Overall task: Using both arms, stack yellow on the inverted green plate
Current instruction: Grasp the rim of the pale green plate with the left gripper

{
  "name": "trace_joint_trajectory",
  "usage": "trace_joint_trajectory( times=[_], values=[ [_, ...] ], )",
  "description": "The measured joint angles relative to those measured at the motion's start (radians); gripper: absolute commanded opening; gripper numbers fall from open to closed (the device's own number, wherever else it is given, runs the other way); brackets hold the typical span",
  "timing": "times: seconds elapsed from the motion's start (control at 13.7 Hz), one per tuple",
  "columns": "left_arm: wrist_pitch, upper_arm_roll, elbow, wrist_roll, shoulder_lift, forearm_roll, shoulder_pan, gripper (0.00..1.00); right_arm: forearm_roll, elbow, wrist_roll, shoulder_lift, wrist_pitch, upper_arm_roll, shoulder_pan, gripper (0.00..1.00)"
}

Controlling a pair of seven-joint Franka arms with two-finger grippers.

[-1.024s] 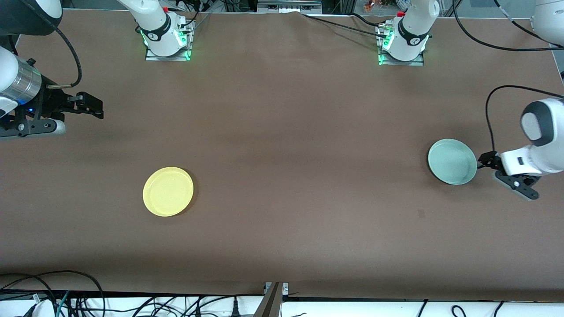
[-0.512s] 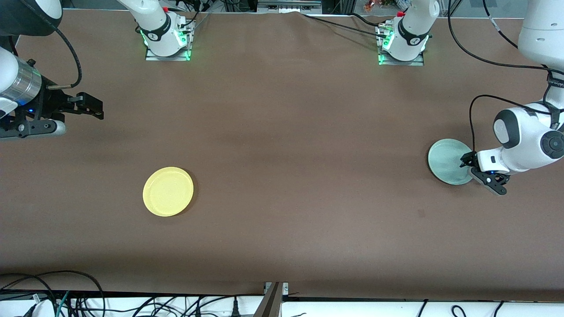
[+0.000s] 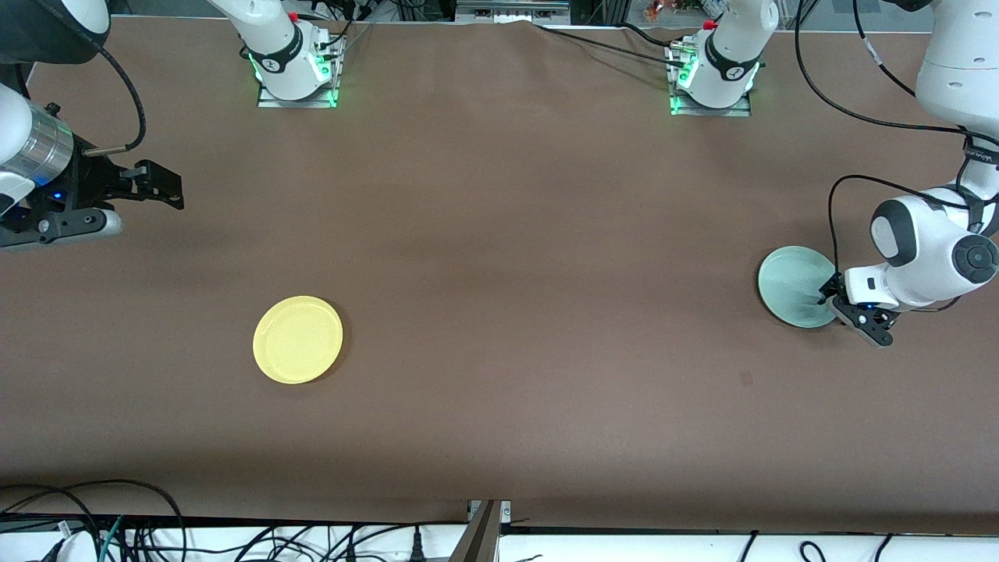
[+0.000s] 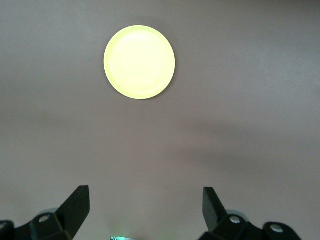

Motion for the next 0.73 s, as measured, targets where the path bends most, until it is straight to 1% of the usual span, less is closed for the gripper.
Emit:
trace_joint_trajectory(
  times=[0.59, 0.73],
  values=[
    [-0.002, -0.006, 0.008, 0.015, -0.013, 0.000, 0.002, 0.00, 0.015, 0.000, -0.001, 0.000, 0.000, -0.012, -0.006, 1.00],
    [-0.018, -0.019, 0.015, 0.019, -0.037, 0.000, -0.003, 0.00, 0.018, 0.000, -0.001, 0.001, 0.000, -0.012, -0.007, 1.00]
  ],
)
